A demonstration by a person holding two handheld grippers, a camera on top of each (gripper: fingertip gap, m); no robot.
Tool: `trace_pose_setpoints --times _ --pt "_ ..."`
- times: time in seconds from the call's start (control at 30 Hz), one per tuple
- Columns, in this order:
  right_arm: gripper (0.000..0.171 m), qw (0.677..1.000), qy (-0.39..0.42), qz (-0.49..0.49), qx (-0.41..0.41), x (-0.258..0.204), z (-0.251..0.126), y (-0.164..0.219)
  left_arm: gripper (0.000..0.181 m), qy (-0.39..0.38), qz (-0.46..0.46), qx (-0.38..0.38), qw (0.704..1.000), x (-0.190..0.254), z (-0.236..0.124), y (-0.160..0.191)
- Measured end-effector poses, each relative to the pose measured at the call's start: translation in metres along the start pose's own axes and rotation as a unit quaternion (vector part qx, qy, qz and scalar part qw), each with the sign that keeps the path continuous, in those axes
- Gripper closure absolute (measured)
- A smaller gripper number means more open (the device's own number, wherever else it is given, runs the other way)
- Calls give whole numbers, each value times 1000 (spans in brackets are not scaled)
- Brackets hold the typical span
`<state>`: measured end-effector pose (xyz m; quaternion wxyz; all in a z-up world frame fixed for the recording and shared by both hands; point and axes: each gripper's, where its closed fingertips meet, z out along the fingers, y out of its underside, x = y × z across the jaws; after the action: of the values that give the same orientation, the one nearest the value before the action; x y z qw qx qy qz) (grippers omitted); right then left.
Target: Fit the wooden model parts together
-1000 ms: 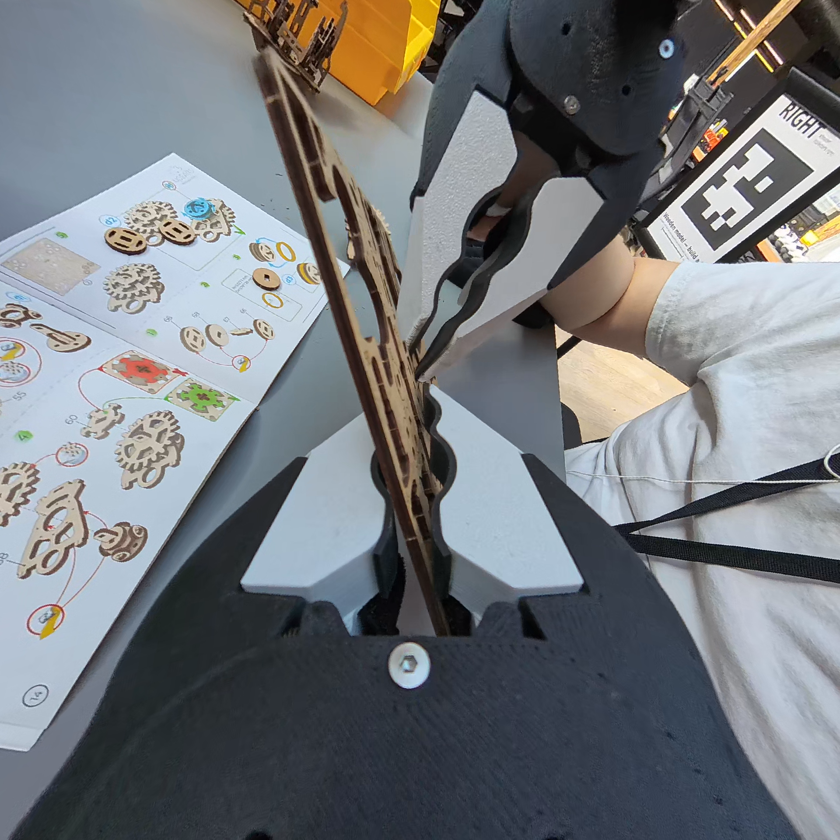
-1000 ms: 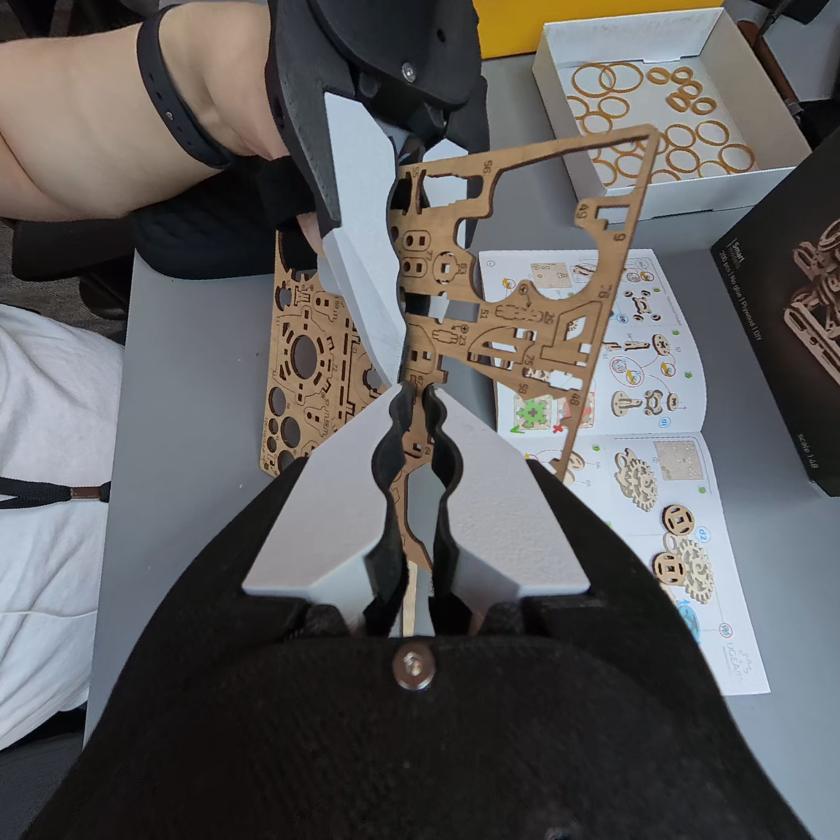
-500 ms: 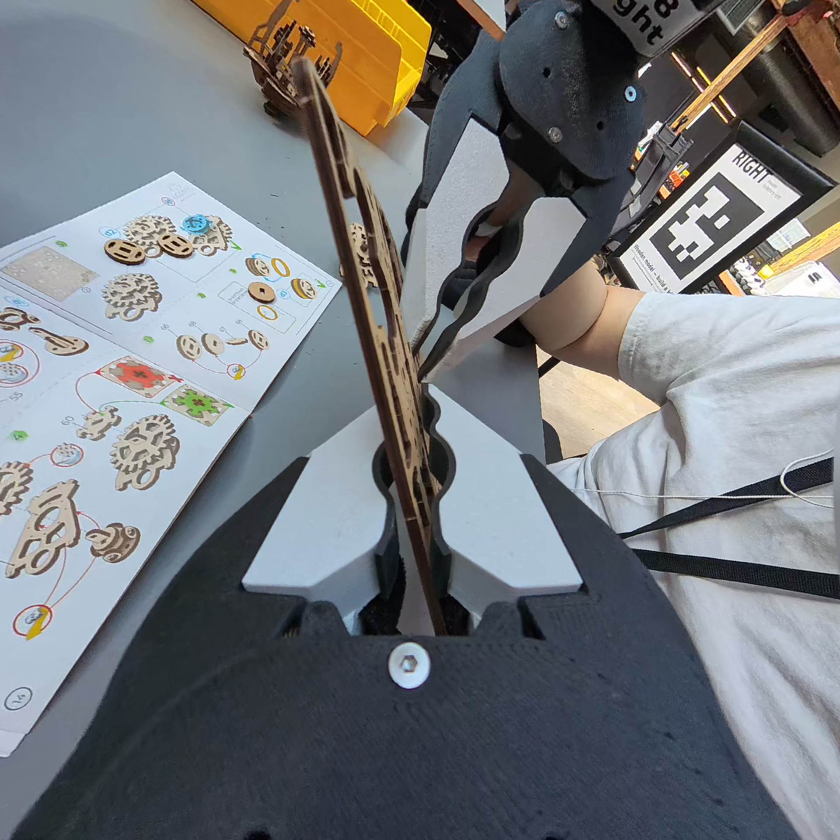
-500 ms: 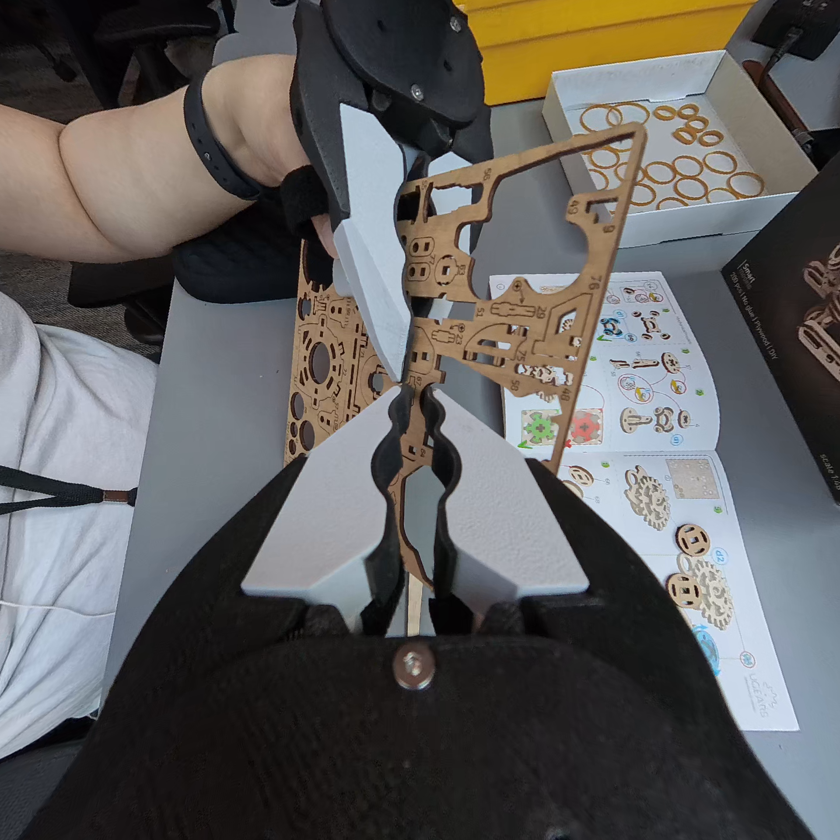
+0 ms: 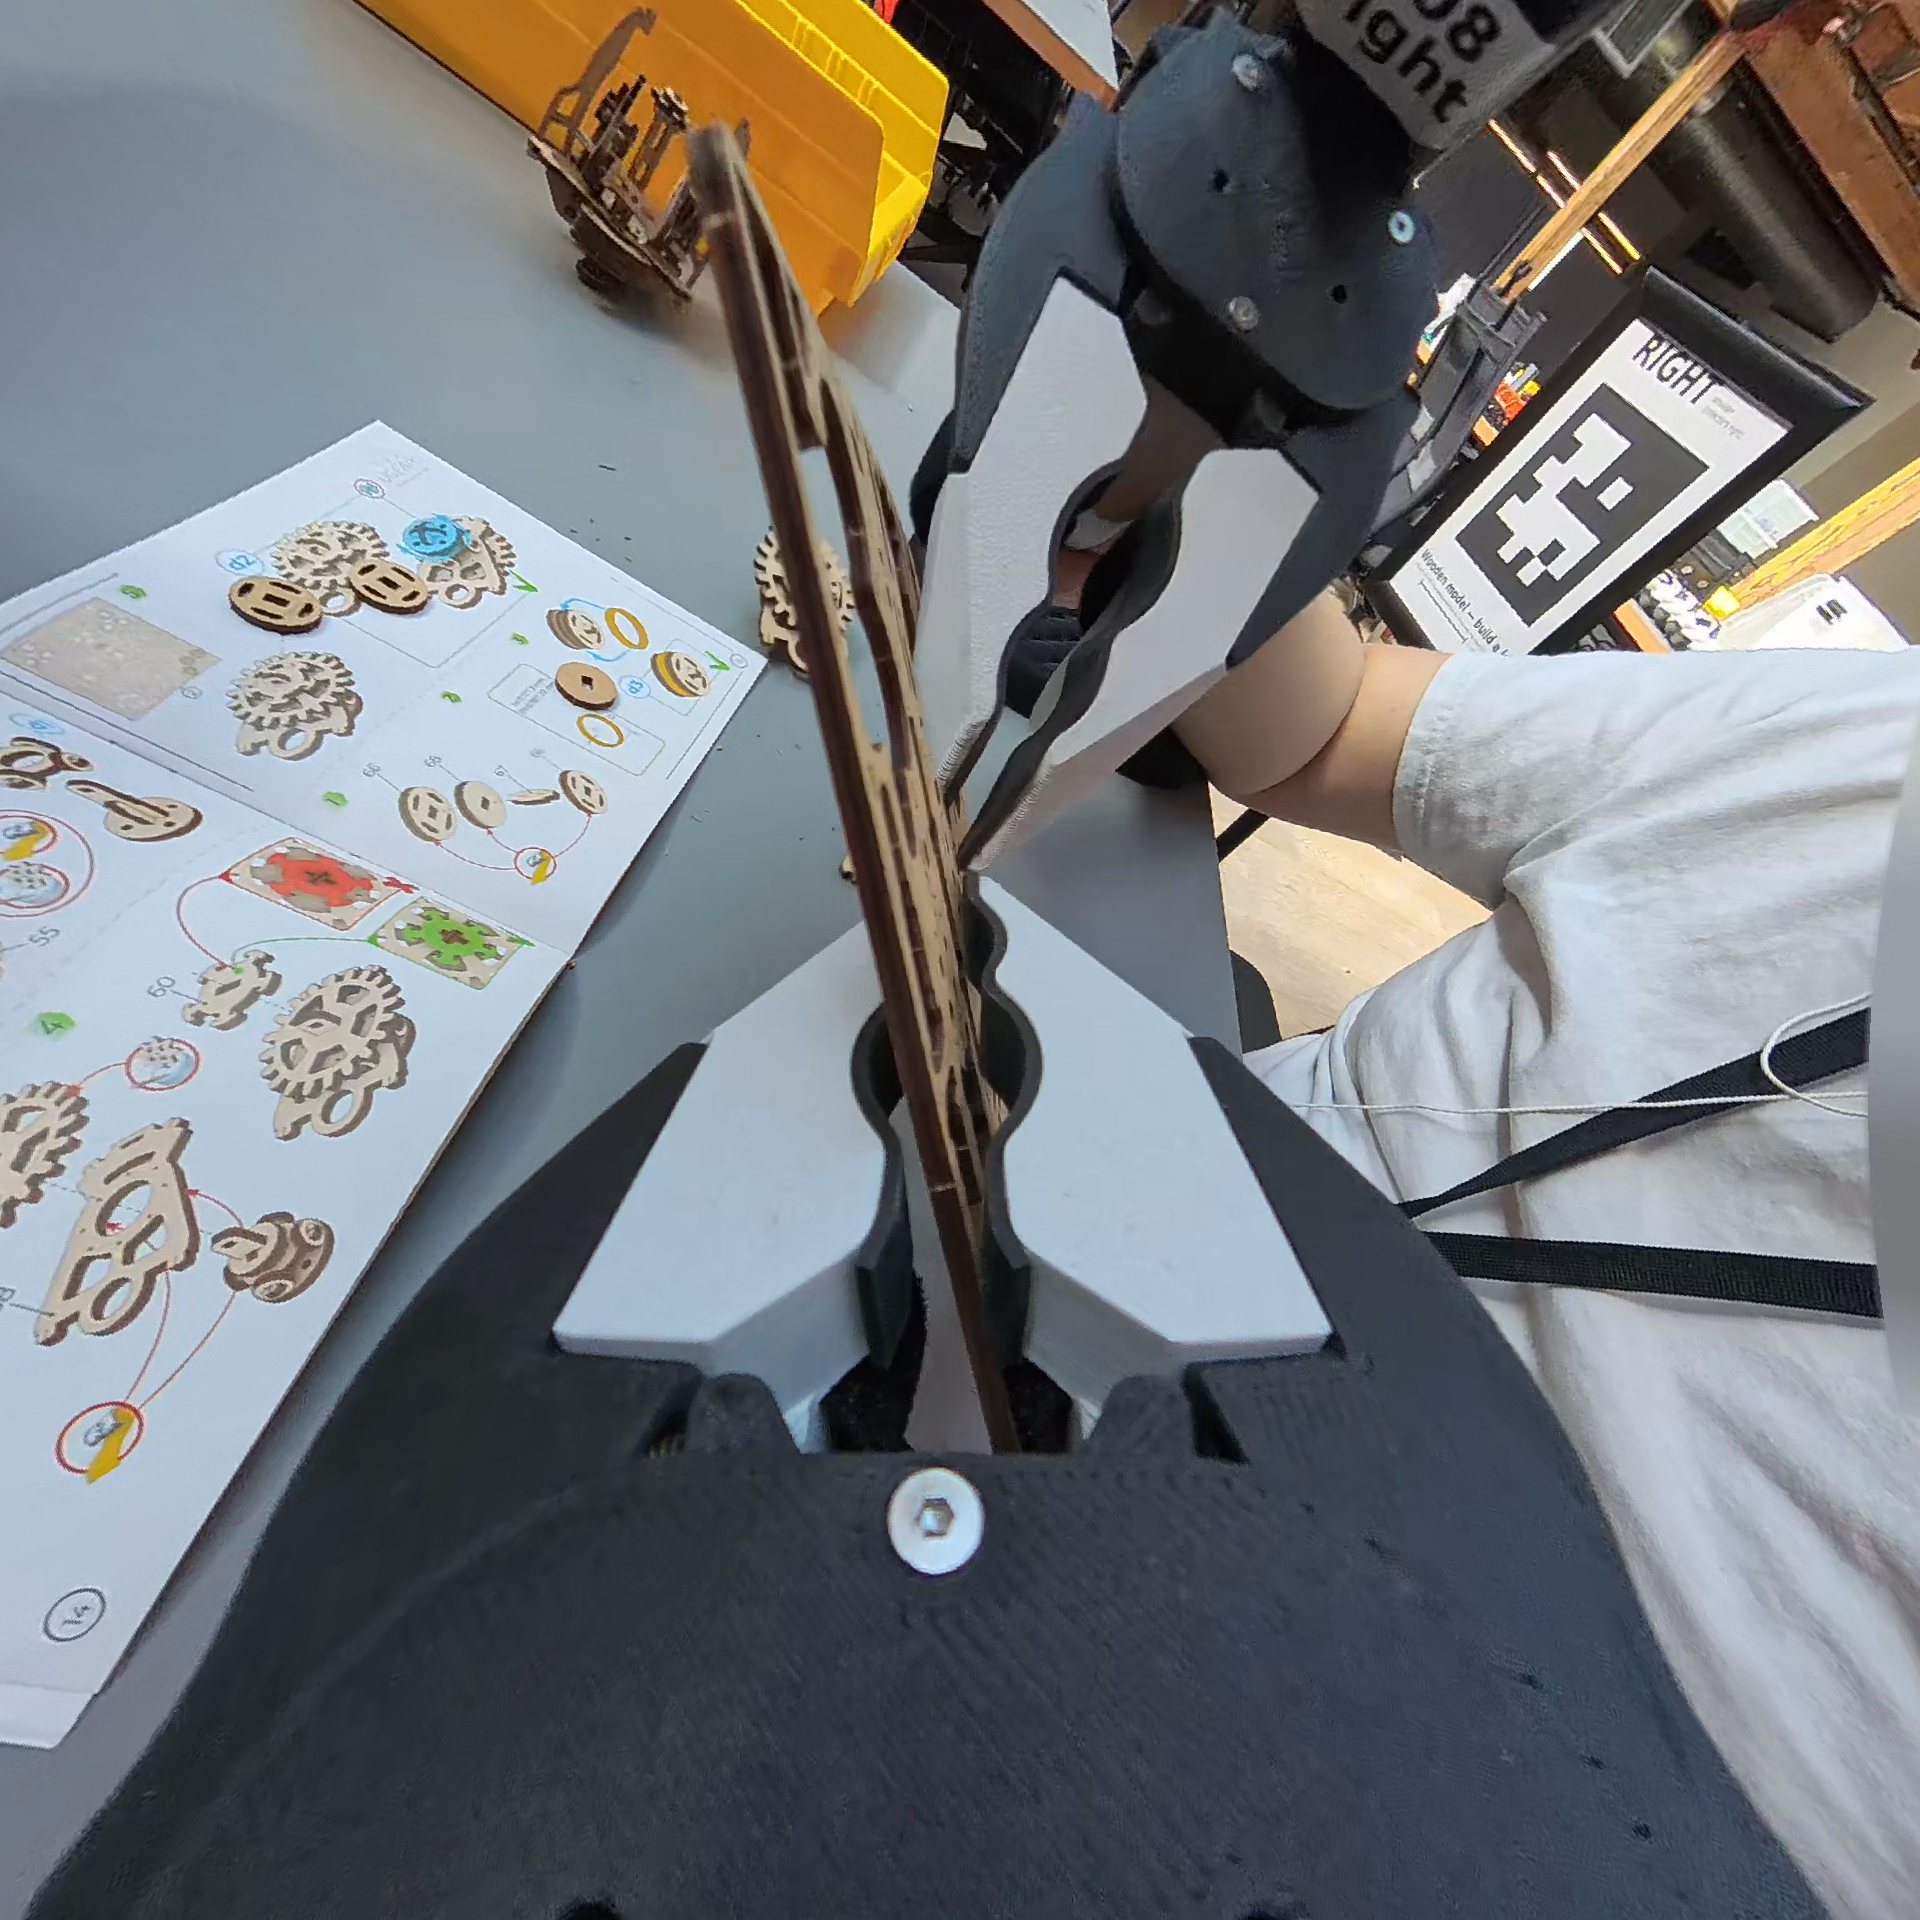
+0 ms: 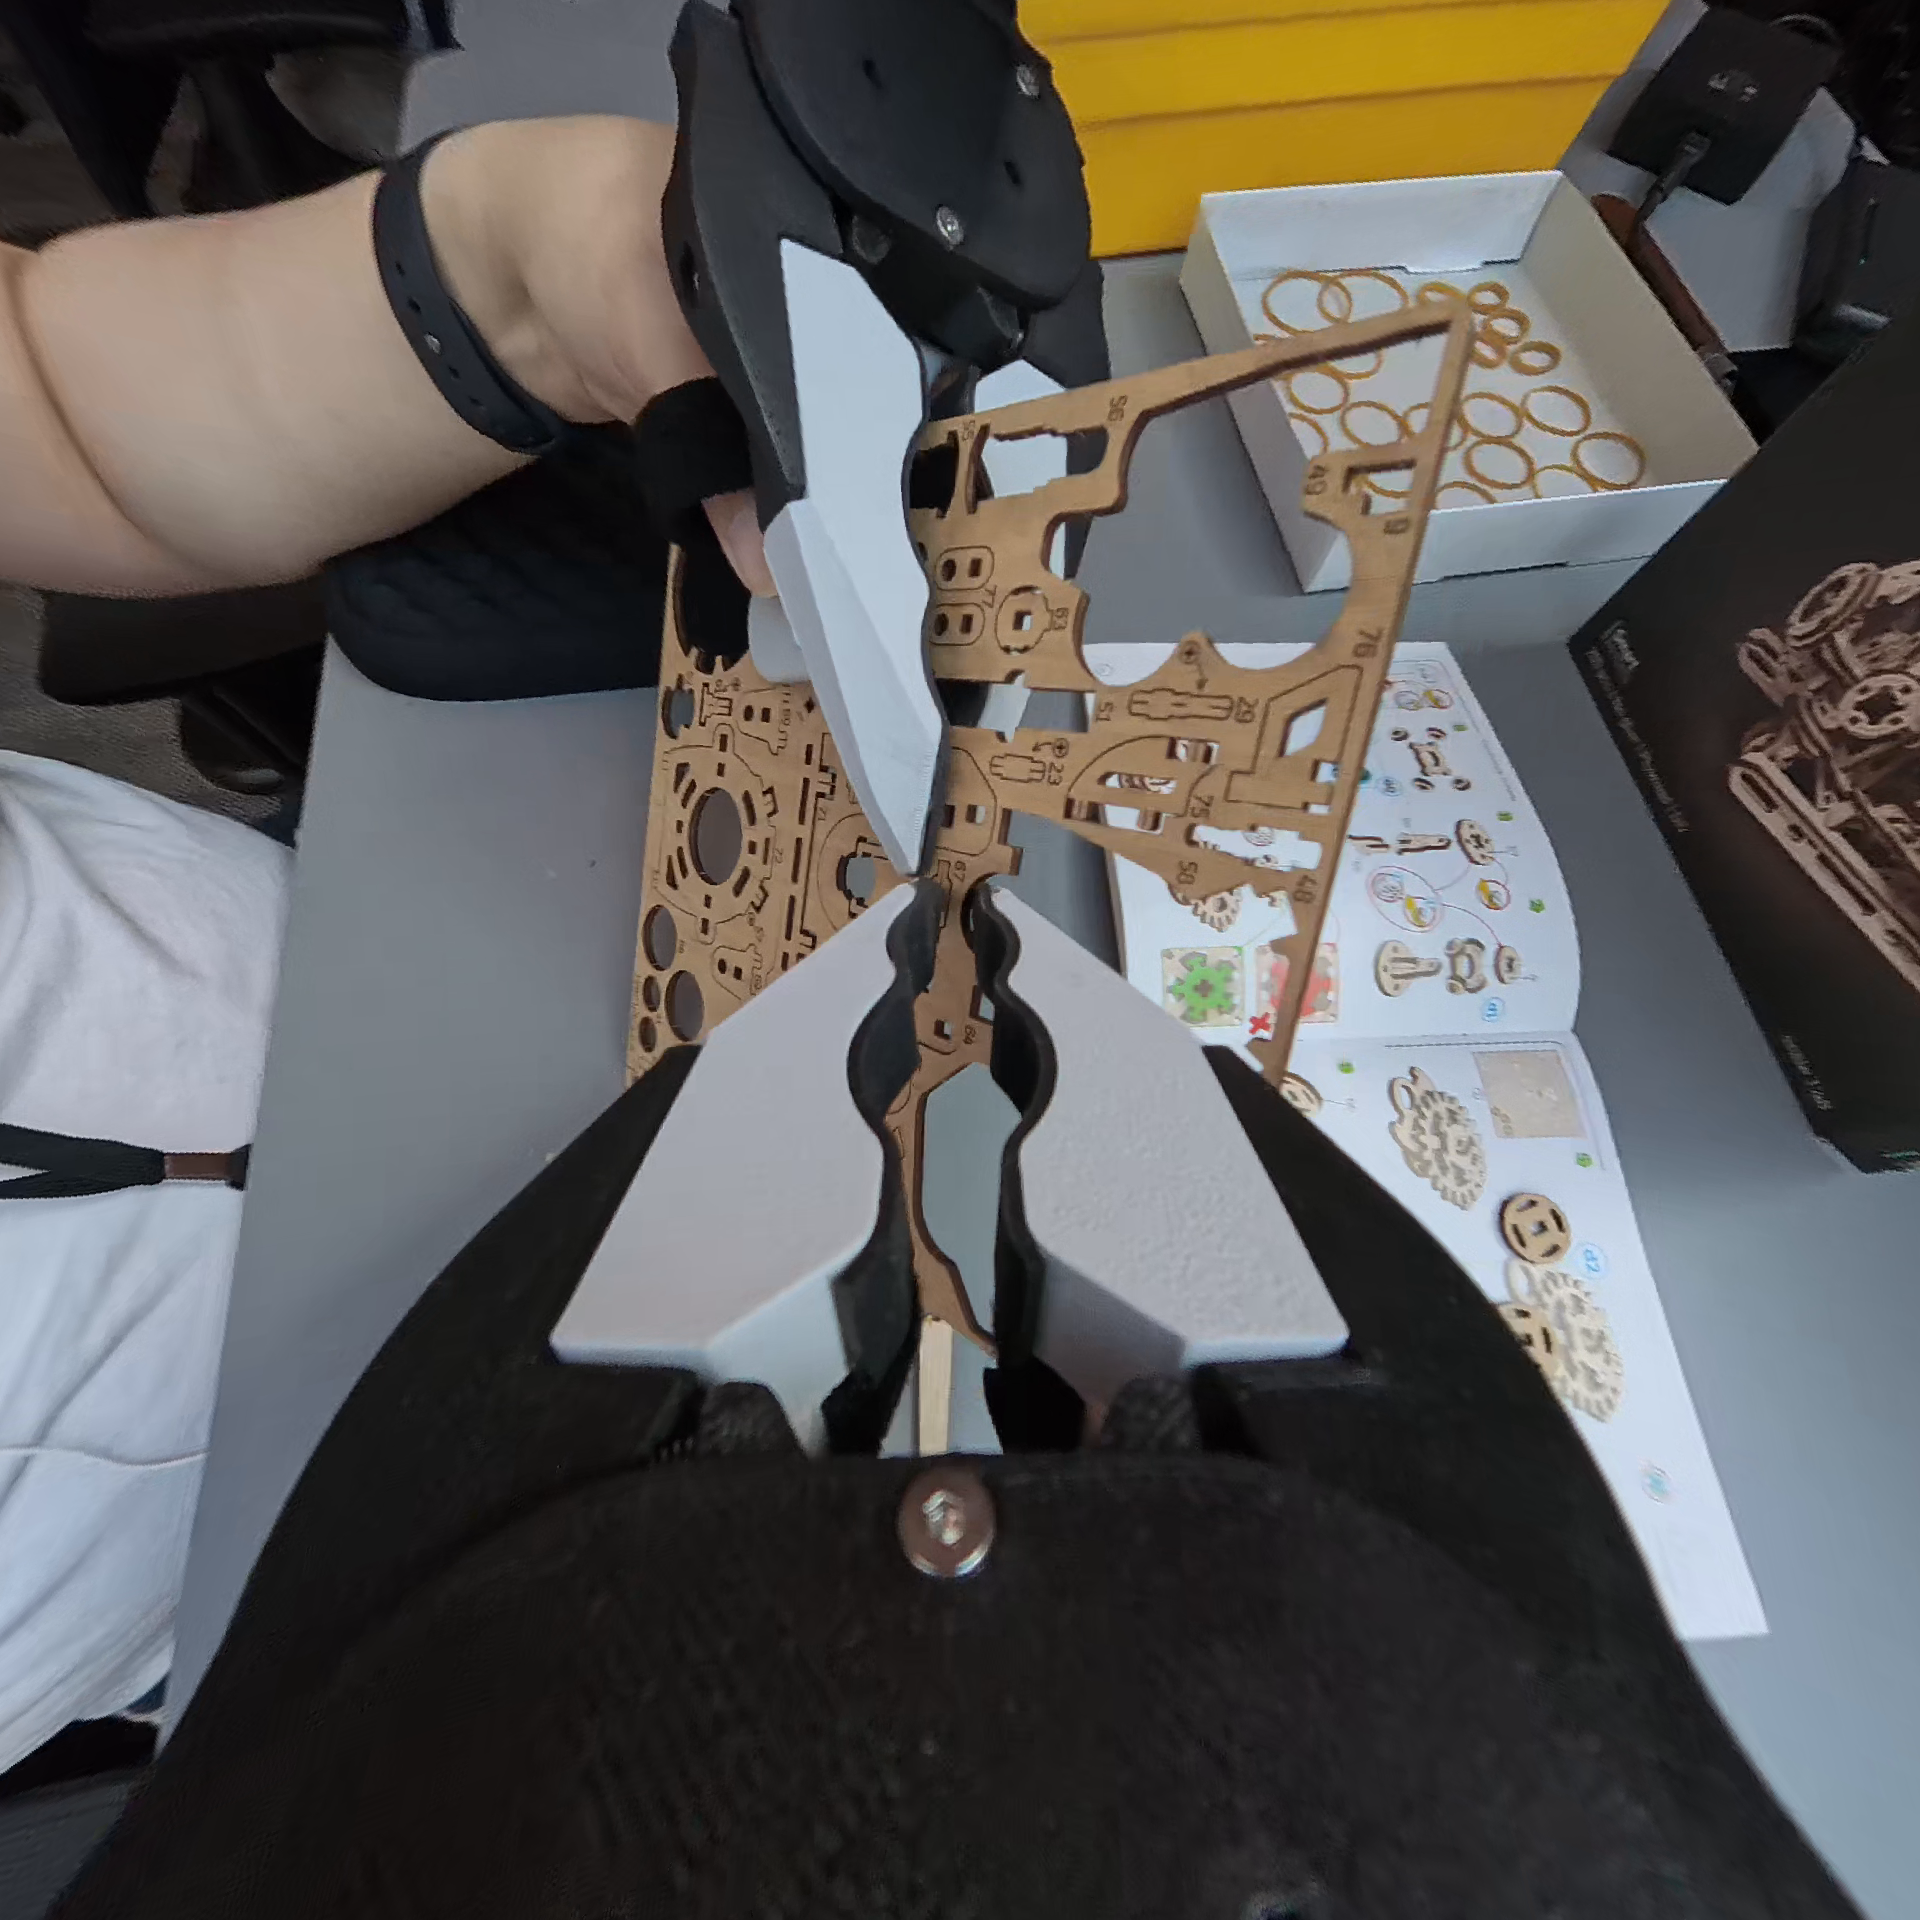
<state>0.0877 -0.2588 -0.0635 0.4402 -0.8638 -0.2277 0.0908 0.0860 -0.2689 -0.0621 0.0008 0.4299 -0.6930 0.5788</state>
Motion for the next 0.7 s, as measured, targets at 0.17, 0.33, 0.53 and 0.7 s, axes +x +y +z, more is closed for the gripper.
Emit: trace_pose_setpoints --times 0.17,0.33,0.53,0.7 --pt "168 997 -61 46 32 -2 -6 -3 180 -9 18 -3 1000 2 0 0" --pt "167 996 -60 55 30 -1 -4 -2 180 -11 5 -5 1000 1 2 0" --pt "166 994 -67 81 37 1 -2 -2 179 -23 5 -8 1000 -1 2 0" --pt "166 995 -60 72 31 0 -2 -2 180 -27 14 -10 999 0 3 0"
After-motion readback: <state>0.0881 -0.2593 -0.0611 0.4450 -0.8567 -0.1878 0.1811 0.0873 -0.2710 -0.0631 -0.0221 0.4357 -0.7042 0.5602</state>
